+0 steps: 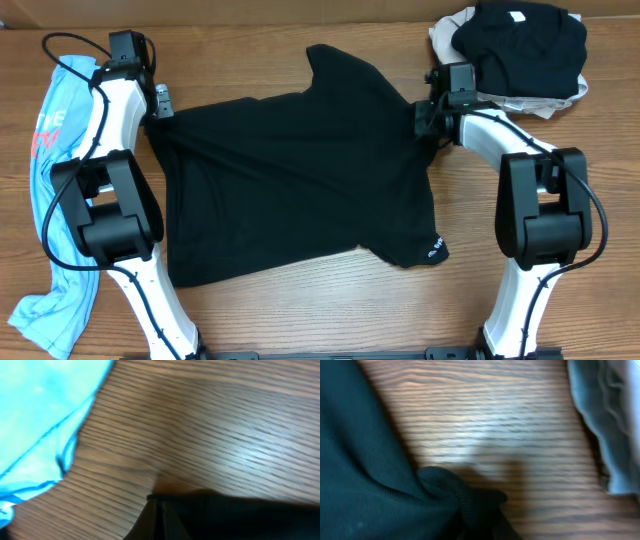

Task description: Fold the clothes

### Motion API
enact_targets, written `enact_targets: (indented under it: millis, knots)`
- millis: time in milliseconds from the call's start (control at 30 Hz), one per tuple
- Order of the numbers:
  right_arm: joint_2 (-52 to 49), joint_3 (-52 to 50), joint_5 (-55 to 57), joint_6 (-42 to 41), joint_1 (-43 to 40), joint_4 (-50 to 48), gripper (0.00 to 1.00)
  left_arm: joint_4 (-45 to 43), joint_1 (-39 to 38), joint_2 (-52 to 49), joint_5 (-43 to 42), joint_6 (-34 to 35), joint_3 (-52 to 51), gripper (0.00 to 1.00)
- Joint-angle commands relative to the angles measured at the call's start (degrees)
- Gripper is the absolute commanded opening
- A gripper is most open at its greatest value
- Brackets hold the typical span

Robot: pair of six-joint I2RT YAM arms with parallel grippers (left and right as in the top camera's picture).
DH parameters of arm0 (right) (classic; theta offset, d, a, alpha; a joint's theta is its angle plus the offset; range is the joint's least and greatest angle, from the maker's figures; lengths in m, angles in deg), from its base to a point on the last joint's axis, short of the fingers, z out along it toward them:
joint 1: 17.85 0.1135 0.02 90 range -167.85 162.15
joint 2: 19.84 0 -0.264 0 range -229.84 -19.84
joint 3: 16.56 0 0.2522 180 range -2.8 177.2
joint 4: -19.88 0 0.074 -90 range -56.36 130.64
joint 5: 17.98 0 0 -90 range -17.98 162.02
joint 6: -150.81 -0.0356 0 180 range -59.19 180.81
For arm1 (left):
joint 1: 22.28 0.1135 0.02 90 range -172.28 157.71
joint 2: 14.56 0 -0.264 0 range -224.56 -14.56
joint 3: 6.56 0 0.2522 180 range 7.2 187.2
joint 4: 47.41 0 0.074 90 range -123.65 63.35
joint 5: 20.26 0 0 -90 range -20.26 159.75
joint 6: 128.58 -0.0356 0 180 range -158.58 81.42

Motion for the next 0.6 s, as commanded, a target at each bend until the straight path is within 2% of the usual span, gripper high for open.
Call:
enact_targets:
  millis: [0,200,267,400,500,533,567]
  knots:
    - [-0.7,0.7,2.3,-2.7,-3.6,1.7,0.09,-1.6,2.2,0.2,5.5,0.2,1.4,0.04]
    - [-0.7,0.7,-1.2,-2.6,-7.1,5.3,0.09,-6.8,4.0,0.2,5.2,-4.4,1.4,0.04]
    - [-0.7,0.7,-1.6,-2.6,-7.1,6.1,0.12,-8.9,3.9,0.2,5.1,-6.2,1.4,0.04]
    - [-0.7,1.2,-3.5,-2.6,-6.6,7.8,0.29,-12.6,3.0,0.2,2.9,-10.2,1.4,0.04]
    - [-0.7,2.9,-5.8,-2.8,-6.2,10.2,0.52,-15.2,2.4,0.1,-0.3,-11.0,1.4,0.04]
    - [-0.7,3.7,-6.2,-2.9,-6.2,11.1,0.55,-15.6,2.2,0.1,-1.6,-11.0,1.4,0.06]
    - [-0.7,4.9,-6.7,-2.9,-6.2,12.5,0.57,-15.8,2.0,0.1,-3.0,-11.0,1.4,0.11]
